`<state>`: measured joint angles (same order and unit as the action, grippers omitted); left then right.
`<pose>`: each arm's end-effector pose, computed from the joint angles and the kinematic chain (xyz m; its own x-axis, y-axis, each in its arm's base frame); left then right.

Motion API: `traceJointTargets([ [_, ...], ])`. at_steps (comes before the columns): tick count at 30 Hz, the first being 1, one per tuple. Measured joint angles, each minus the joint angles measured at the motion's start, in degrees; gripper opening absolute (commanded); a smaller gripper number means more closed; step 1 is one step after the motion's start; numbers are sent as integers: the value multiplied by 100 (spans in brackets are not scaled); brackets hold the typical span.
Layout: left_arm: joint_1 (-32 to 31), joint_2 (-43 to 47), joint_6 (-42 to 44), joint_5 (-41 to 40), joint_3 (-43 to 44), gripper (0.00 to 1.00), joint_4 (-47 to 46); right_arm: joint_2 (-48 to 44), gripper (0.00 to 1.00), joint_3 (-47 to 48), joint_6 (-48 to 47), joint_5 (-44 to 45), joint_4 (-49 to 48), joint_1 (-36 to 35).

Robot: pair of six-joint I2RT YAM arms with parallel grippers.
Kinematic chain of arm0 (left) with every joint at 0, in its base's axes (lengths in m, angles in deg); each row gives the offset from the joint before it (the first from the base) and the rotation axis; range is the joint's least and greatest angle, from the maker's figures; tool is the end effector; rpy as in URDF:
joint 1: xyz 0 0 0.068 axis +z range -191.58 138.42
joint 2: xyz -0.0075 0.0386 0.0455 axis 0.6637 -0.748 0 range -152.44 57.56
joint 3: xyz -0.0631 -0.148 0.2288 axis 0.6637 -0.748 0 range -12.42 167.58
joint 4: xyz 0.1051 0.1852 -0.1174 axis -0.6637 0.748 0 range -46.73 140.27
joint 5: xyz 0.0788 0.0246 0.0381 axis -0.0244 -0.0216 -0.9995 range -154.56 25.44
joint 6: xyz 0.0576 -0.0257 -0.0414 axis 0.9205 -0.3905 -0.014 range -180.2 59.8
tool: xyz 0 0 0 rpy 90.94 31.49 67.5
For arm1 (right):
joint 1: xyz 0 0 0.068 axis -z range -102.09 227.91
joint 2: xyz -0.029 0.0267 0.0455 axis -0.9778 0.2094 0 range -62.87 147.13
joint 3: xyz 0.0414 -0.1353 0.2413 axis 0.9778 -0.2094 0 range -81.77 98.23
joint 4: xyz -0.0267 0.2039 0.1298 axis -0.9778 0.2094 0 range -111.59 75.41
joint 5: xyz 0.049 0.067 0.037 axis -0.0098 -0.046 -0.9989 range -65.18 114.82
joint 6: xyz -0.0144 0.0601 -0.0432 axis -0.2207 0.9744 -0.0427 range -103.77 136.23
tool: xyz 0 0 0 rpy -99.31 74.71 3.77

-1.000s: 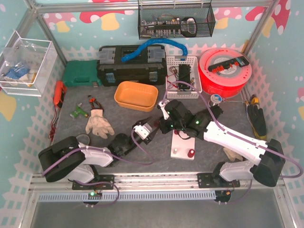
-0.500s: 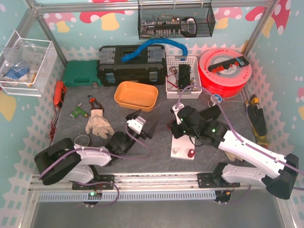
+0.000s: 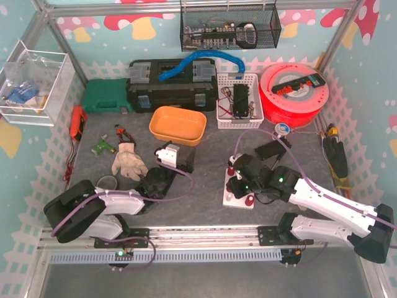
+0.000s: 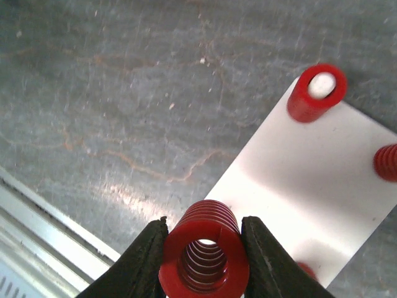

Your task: Install the large spring

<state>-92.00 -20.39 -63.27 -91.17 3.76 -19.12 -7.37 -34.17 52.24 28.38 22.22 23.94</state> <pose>0.1836 -0.1775 0.2099 -0.0147 -0.0575 -0.9982 0.4035 0.9131 -0.0585 0.1109 0.1458 0.2576 -0.8347 -0.1501 -0.5298 -0.3632 0.8733 0.3248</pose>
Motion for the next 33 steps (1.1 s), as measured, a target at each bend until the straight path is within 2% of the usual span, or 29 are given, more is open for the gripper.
traceJointTargets([
  [8,15,0,-125,-155,0,99,81,0,0,-13,529,330,326,-723],
  [33,15,140,-120,-236,0,99,109,-7,0,-433,890,590,-101,-839],
])
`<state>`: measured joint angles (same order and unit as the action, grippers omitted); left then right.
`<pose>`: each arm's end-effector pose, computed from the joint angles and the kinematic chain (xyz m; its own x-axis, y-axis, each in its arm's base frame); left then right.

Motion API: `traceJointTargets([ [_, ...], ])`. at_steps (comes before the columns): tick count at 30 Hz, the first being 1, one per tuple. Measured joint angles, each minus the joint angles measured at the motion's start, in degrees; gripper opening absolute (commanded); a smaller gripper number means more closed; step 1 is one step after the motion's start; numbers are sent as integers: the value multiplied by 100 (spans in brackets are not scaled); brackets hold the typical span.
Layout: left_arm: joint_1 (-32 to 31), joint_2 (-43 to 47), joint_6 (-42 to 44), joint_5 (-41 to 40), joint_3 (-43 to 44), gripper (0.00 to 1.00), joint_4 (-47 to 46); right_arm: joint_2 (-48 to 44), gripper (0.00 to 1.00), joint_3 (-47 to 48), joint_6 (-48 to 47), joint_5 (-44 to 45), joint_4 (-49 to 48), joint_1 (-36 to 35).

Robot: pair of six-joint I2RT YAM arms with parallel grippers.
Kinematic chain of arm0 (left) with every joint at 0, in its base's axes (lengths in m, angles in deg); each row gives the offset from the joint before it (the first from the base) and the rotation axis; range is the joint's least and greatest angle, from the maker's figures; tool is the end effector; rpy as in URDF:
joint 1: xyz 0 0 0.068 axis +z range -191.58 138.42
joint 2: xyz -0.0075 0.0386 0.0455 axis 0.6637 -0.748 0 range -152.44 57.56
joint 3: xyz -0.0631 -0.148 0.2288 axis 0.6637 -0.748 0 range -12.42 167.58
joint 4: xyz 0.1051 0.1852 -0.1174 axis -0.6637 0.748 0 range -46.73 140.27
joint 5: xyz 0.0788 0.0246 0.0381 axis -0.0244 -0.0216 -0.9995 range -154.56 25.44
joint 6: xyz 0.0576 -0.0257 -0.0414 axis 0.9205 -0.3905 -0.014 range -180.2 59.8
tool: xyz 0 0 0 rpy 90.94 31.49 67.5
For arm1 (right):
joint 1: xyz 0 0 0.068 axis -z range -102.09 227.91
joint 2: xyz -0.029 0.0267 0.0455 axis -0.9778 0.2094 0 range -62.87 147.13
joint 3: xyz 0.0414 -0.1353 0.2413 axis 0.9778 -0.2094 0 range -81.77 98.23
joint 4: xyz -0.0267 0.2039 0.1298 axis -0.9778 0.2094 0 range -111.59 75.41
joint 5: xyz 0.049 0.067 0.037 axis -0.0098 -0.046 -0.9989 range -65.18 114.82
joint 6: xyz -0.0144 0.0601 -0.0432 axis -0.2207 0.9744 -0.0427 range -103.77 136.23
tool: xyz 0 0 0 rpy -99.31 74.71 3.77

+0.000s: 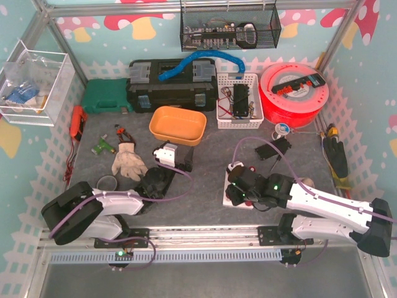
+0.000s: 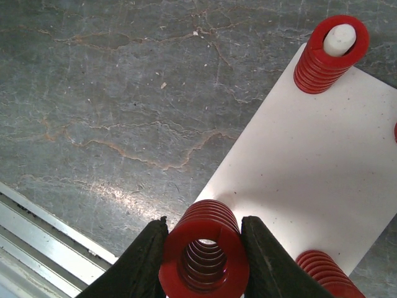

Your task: Install the large spring

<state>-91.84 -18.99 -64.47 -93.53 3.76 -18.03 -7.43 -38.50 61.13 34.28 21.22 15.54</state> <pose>0.1836 -0.1727 0.2131 -0.0166 -0.0820 -0.9965 0.3629 0.9282 -0.0824 0.0916 0.1525 0.2360 -0.8551 -0.1322 -0.5014 -0.3200 0.8954 0.3096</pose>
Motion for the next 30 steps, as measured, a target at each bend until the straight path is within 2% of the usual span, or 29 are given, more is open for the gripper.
traceJointTargets([
  [10,0,7,-2,-2,0,99,0,92,1,-238,-4,22,-236,0],
  [20,0,7,0,0,0,99,0,358,28,-575,-7,11,-688,0],
  [24,0,7,0,0,0,99,0,452,44,-584,-15,2,-767,0],
  [30,0,7,2,-2,0,99,0,474,56,-584,-33,15,-918,0],
])
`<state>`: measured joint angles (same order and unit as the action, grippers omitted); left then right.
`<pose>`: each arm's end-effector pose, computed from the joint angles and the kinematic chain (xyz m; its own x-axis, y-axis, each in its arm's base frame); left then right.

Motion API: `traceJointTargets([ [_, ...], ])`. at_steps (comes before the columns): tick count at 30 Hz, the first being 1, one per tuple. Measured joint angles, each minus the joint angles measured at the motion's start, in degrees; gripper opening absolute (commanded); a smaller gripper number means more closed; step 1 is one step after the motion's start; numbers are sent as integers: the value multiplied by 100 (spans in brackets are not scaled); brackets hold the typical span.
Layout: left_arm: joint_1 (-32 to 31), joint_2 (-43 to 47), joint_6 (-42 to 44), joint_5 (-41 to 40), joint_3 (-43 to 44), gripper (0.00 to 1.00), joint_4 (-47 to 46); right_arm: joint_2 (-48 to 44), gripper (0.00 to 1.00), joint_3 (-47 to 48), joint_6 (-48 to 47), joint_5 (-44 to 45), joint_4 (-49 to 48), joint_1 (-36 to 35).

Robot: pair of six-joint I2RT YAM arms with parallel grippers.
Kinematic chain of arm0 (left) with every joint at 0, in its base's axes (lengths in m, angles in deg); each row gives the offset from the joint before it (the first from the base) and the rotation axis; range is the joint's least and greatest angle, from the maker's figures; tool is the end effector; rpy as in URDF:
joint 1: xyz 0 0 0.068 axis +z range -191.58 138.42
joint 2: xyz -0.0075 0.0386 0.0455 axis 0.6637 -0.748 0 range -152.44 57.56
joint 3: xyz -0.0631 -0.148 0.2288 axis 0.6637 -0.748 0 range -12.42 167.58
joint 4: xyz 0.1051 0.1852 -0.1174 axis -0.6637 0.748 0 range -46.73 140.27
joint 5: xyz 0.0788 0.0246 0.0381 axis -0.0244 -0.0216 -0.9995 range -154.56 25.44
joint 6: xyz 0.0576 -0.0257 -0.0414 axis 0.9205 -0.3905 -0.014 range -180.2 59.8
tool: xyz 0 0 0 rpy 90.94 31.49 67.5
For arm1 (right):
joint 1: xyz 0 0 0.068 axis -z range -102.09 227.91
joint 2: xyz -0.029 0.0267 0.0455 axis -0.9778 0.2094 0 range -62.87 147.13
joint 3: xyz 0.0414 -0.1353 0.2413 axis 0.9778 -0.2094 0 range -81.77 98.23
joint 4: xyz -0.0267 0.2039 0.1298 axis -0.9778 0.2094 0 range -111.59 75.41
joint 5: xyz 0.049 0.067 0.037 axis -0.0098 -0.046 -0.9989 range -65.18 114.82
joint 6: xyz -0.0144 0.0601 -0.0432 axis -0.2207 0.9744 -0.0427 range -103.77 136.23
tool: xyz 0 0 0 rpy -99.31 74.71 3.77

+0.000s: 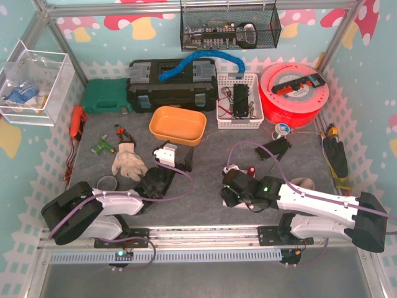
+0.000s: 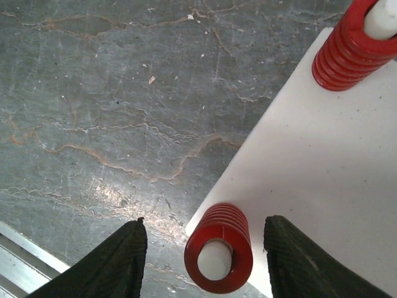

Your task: Install the large spring

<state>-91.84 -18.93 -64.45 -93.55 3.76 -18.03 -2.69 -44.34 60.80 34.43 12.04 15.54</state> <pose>0.1835 -0.1726 0.2133 -0.0158 -0.0825 -0.9965 0.3626 0.9283 -0.0826 0.0984 0.1651 0.2031 -0.8581 -0.1473 -0.4919 -0.3208 0.9019 0.2894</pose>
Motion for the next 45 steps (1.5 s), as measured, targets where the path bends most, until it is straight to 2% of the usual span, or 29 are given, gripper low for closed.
traceJointTargets([
  [4,0,0,13,-7,0,99,-2,-28,67,9,-7,35,-22,0],
  [10,0,46,35,4,0,99,48,-203,98,546,-94,772,46,0],
  [13,-2,188,122,15,11,99,157,-282,99,931,-249,1488,-227,0],
  [16,-2,352,269,20,138,99,345,-393,99,1005,-654,2413,-949,15],
  [20,11,472,525,-7,487,99,568,-476,99,588,-1864,3449,-2669,297],
  [23,146,470,782,-35,656,99,592,-352,99,378,-2702,3676,-3676,970],
  [30,1438,463,778,98,802,99,964,-105,99,92,-3773,3521,-5049,2874],
  [38,2728,435,732,363,505,99,1320,-184,99,-1252,-4325,2830,-6017,4627],
  [41,3241,452,662,680,264,99,1318,-177,99,-1674,-4282,2516,-6417,5095],
  [45,3604,376,610,1027,85,99,1196,173,99,-2011,-4218,2120,-7180,5427],
])
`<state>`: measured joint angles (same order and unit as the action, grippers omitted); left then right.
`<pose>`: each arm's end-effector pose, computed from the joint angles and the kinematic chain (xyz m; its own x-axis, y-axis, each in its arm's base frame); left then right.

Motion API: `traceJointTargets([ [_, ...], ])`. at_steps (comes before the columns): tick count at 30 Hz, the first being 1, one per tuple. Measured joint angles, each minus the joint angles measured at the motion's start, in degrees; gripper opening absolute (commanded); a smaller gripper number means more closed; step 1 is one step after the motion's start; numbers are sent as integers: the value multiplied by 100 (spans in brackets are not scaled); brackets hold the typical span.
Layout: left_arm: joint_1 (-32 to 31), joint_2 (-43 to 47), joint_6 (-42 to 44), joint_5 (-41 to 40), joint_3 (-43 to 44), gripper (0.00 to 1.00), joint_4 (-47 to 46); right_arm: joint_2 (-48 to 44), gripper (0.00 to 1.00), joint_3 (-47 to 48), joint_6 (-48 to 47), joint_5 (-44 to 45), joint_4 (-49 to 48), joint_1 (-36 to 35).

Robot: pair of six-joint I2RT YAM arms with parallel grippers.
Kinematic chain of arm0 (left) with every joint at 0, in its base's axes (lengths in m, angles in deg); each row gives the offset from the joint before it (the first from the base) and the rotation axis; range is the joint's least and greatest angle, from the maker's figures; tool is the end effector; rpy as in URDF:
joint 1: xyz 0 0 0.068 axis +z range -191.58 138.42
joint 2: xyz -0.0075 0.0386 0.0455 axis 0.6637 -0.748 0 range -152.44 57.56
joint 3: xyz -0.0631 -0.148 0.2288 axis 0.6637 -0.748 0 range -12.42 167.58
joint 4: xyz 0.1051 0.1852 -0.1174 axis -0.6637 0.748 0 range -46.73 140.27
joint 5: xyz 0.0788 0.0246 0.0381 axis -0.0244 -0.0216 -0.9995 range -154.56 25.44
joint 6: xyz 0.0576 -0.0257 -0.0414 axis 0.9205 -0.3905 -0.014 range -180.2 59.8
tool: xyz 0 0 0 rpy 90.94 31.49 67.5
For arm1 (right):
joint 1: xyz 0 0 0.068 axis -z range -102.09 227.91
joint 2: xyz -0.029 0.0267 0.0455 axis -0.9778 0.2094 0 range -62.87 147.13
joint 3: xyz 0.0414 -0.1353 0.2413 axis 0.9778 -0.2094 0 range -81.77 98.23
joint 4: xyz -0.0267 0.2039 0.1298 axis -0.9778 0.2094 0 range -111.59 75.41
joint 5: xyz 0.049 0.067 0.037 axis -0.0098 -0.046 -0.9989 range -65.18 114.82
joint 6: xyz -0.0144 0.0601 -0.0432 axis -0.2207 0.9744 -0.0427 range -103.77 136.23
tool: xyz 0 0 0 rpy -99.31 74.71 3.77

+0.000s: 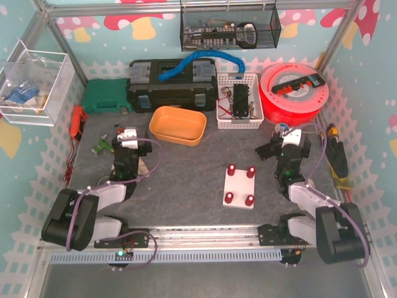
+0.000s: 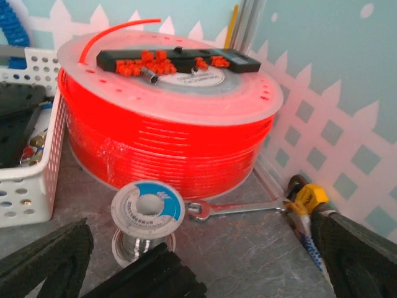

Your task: Install the large spring

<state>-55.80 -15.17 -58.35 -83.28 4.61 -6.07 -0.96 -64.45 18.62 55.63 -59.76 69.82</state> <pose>0.2469 -0.0416 0.2052 -0.1097 0.0593 -0.9922 -0.0731 0.9950 0.0675 0.2251 -0.0009 0.2228 -0.0947 0.0227 -0.9952 0.3873 0.9218 -0.0158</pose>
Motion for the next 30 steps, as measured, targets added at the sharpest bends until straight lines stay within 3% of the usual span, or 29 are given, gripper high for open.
traceJointTargets([
  [14,278,-861,247,1141,-363,99,-1484,2277,99,-562,33,-1550,-2911,660],
  [30,566,-931,133,1604,-695,99,-2216,2487,99,-564,-44,-2037,-3493,660],
])
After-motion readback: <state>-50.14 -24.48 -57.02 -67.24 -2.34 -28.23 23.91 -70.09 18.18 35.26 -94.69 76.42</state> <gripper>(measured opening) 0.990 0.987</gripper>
